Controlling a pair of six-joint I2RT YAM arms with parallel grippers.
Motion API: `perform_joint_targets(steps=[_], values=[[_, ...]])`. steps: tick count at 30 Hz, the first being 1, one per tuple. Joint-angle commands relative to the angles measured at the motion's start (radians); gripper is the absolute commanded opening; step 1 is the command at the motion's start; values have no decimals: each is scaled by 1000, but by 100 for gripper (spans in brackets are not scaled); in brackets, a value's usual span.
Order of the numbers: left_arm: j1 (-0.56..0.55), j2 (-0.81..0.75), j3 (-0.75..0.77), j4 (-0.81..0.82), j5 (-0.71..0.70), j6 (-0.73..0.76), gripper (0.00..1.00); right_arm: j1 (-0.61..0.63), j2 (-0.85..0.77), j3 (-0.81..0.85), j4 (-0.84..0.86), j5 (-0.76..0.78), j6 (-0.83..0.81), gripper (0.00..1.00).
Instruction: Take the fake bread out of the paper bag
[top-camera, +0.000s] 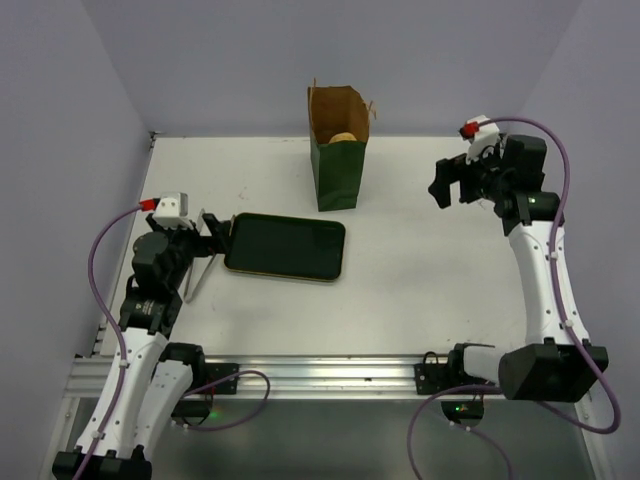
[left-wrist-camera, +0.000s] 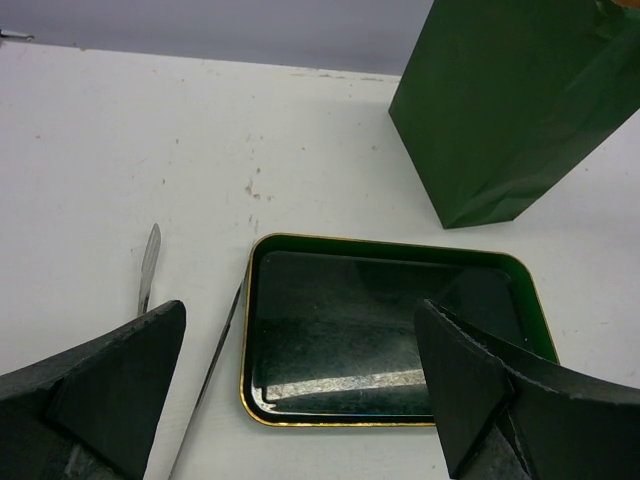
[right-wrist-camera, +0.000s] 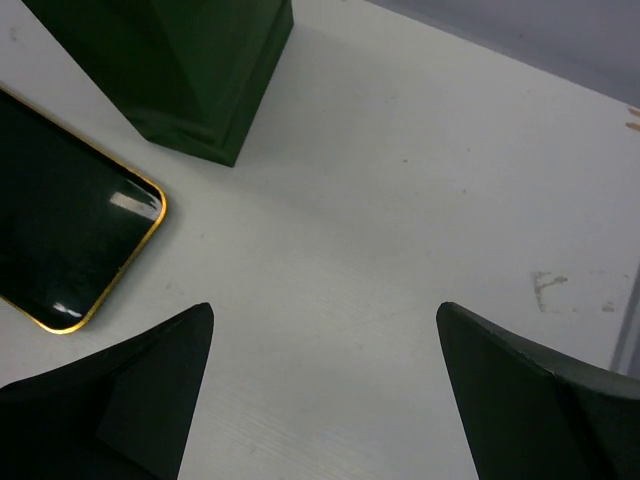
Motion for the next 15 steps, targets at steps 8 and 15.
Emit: perform_joint_targets(steps=[8, 15], values=[[-5, 13, 1, 56, -19, 36, 100, 131, 307, 354, 106, -205, 502, 99], [-5, 19, 3, 53, -27, 41, 100, 278, 502, 536, 150, -28, 539, 99]])
